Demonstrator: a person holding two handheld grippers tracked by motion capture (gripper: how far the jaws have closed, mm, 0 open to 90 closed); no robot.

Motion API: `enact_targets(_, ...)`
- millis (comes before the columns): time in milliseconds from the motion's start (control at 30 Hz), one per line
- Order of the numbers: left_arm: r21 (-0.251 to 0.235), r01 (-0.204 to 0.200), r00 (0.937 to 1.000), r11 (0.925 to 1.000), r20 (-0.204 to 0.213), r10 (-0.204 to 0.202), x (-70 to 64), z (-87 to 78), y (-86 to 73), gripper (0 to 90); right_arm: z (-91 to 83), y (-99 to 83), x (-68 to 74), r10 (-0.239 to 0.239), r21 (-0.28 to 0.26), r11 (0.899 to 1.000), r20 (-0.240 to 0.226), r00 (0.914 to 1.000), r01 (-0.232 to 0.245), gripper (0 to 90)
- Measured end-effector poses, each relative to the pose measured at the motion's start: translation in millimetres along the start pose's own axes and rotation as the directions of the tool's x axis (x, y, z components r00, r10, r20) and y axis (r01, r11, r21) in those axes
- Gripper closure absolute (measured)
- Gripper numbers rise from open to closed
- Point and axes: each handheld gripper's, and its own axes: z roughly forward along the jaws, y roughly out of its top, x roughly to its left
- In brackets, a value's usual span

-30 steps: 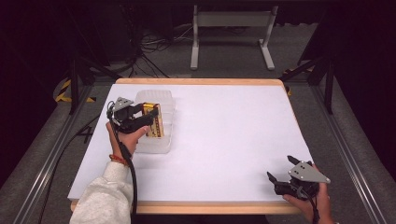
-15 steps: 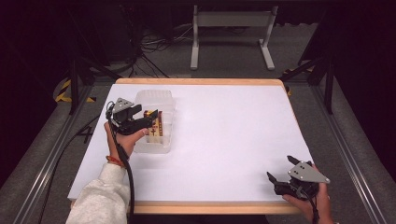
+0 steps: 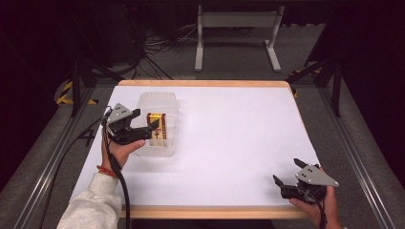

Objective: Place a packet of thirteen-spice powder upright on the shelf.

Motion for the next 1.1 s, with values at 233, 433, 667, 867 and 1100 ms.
enact_targets(233,-0.001,-0.029,0.9995,0.9996,0.011,0.029,-2.6,-8.1,-0.7,14.8,0.2,-0.3,-0.2,0.002,0.003,1.000,-0.001,1.0000,-0.002,11.5)
enact_targets(433,0.039,-0.096,0.9931,0.9947,0.072,0.093,-12.6,-13.4,-3.7,13.6,0.1,-0.9,-1.5,0.009,0.004,1.000,-0.001,1.0000,-0.009,11.6)
enact_targets(667,0.059,-0.154,0.9854,0.9863,0.081,0.149,-24.2,-21.5,-8.2,13.2,0.3,-0.9,-1.0,0.009,0.006,1.000,-0.001,1.0000,-0.009,11.7)
enact_targets(867,0.065,-0.190,0.9780,0.9797,0.101,0.183,-32.1,-28.5,-13.7,13.2,-1.0,-0.9,-2.1,0.012,0.002,1.000,0.010,0.9999,-0.012,12.1)
enact_targets(1100,0.073,-0.226,0.9698,0.9715,0.111,0.217,-40.2,-37.6,-20.8,13.2,-0.7,-1.2,-2.3,0.012,0.005,1.000,0.009,0.9999,-0.012,12.2)
